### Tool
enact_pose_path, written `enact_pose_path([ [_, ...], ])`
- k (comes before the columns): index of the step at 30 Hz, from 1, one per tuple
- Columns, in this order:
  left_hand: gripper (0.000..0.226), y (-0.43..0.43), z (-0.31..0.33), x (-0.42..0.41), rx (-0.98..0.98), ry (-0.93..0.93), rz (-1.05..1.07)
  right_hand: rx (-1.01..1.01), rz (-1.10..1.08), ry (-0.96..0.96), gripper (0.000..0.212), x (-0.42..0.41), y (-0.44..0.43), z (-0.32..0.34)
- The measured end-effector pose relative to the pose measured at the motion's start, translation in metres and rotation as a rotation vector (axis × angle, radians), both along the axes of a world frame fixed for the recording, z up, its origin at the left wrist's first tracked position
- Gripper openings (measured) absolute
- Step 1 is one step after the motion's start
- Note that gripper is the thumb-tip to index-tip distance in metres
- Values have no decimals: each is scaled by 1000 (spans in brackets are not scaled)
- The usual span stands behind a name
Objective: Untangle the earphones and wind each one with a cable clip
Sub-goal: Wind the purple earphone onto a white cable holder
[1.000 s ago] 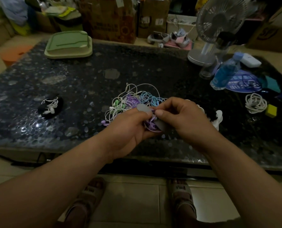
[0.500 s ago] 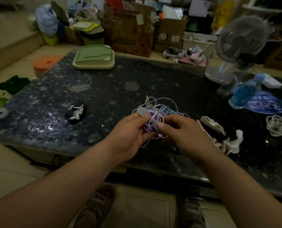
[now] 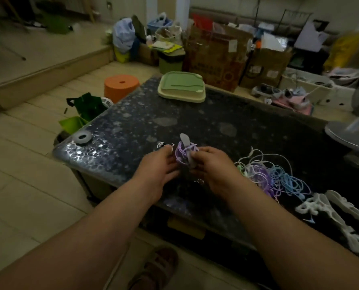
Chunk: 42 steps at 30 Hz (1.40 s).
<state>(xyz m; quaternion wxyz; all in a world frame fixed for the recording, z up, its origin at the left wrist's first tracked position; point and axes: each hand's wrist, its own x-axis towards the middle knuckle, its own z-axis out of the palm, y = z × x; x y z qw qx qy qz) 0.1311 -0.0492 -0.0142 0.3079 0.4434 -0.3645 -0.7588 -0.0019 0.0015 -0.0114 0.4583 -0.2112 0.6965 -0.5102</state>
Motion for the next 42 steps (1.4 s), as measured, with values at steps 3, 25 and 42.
enact_pose_path([
  [3,21,-17,1,10,68,-42,257,109,-50,52,10,8,-35,-12],
  [25,20,36,2,-81,-310,-219,-199,-180,-272,293,16,-62,79,21],
  [42,19,102,-16,-190,-1166,-491,-574,302,-267,623,24,-218,215,4],
])
